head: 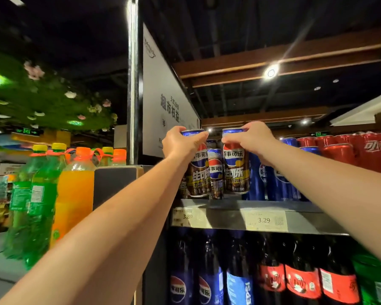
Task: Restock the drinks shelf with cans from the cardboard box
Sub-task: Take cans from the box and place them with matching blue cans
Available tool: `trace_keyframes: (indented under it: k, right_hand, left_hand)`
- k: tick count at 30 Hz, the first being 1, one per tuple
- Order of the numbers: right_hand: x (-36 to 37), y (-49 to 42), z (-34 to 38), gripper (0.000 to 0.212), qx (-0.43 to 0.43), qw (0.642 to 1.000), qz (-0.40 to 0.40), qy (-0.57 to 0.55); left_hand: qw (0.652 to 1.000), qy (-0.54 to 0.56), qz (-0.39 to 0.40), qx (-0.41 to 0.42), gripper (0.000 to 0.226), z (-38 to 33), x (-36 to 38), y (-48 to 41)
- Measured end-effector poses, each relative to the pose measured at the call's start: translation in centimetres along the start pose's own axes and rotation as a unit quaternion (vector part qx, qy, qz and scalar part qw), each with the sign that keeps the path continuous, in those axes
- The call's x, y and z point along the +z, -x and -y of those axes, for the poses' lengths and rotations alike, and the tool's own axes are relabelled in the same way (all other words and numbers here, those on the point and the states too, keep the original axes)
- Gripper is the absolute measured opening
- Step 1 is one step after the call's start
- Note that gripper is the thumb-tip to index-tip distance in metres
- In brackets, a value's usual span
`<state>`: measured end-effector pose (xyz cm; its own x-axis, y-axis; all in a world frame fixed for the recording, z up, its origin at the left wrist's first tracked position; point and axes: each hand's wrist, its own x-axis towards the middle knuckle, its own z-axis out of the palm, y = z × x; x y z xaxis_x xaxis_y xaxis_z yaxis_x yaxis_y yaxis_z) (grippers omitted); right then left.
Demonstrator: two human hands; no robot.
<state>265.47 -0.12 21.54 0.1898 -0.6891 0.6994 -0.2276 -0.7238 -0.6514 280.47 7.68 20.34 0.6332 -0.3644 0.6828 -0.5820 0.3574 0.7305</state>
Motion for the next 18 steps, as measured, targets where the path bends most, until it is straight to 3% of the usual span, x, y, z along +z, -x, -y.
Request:
trace_keyframes:
  k: [10,14,18]
  right_hand:
    - [1.9,-1.0,-1.2,0.062,-0.006,0.997,0.0,0.082]
    - [2.7,-1.4,-2.0,0.038,-0.03,0.994,0.017,0.099]
    - [3.4,-2.3,-2.7,0.042,-0.048,0.99,0.029,0.132]
  left_hand:
    - [0.999,-0.028,0.016,0.005,0.063,2.2,0.8,-1.5]
    - [0.999,-0.023,0.026,0.01,0.063,2.7,1.1,-2.1]
    - [0.998,0.004,0.06,-0.027,0.062,3.7,1.4,-2.5]
